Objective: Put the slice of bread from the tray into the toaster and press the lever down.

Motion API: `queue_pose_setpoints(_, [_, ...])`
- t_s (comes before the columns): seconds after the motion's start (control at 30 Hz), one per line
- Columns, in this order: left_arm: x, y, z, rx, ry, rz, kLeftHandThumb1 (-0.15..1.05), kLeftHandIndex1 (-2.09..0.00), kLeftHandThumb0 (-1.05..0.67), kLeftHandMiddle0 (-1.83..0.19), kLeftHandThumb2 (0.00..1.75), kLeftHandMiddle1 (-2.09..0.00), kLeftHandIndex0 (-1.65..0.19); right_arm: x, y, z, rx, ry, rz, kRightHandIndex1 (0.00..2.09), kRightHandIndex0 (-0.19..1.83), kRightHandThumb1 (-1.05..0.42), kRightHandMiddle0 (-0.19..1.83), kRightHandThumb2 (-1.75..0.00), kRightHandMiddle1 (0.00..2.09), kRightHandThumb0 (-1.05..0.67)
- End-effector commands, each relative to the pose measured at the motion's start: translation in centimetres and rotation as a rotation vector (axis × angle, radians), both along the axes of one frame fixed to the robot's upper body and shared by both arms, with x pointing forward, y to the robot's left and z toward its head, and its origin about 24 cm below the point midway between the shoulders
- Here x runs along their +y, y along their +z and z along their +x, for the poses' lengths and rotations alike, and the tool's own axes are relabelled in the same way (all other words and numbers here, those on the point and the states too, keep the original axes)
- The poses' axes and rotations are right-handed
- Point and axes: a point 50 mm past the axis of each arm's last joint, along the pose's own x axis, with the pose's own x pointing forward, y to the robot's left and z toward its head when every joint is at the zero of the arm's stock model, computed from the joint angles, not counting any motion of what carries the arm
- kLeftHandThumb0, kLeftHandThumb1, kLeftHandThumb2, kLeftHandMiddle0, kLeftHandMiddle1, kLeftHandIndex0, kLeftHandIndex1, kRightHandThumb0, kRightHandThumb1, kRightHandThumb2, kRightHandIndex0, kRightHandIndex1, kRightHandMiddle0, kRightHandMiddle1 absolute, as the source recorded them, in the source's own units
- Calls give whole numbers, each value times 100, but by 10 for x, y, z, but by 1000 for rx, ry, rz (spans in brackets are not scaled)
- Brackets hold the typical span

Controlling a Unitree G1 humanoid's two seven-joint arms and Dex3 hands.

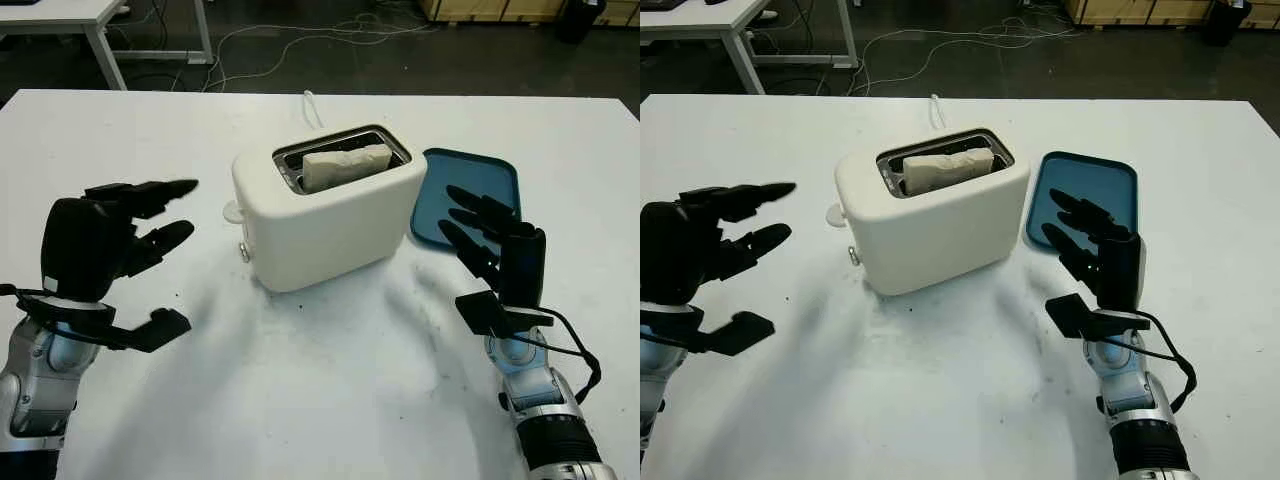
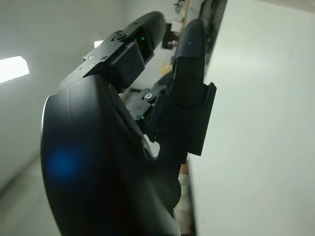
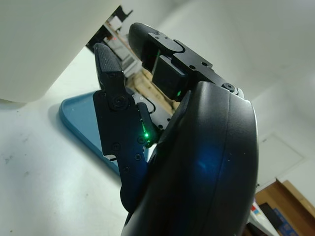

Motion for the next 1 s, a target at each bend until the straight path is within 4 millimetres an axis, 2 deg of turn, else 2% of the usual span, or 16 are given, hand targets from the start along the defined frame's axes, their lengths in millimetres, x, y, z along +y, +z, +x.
queue_pose_setpoints(0.0, [-7, -1, -4, -8, 9, -1, 92, -3, -36, -98, 14, -64, -108, -3, 4, 0, -27, -5, 17, 3, 112, -92, 97, -3, 1, -31])
queue_pose_setpoints(0.07, [-9, -1, -5, 19, 19, -5, 92, -1, -32, -89, 15, -83, -109, -3, 5, 0, -28, -4, 22, 3, 112, -92, 98, -3, 1, -30])
queue_pose_setpoints(0.33, [-10, 6, -1, 88, 30, 26, 92, 0, -29, -85, 17, -90, -106, -5, 6, 0, -40, -7, 24, 3, 113, -92, 98, -2, 1, -27])
queue_pose_setpoints(0.47, [-14, 2, 0, 111, 26, 31, 92, 0, -32, -77, 20, -108, -102, -4, 7, 0, -45, -7, 26, 2, 113, -92, 98, -2, 1, -26])
queue_pose_setpoints(0.6, [-16, 0, 0, 145, 44, 64, 92, 0, -33, -76, 21, -107, -98, -5, 6, -1, -46, -9, 30, 2, 113, -92, 98, -2, 0, -27])
queue_pose_setpoints(0.77, [-14, 1, 3, 150, 43, 69, 92, -1, -33, -71, 22, -135, -95, -5, 7, -1, -47, -10, 30, 2, 114, -92, 98, -2, 0, -28])
queue_pose_setpoints(0.97, [-12, 6, 11, 151, 33, 84, 92, -4, -33, -71, 28, -130, -103, -4, 6, -1, -47, -5, 32, 1, 113, -92, 99, -2, 0, -29])
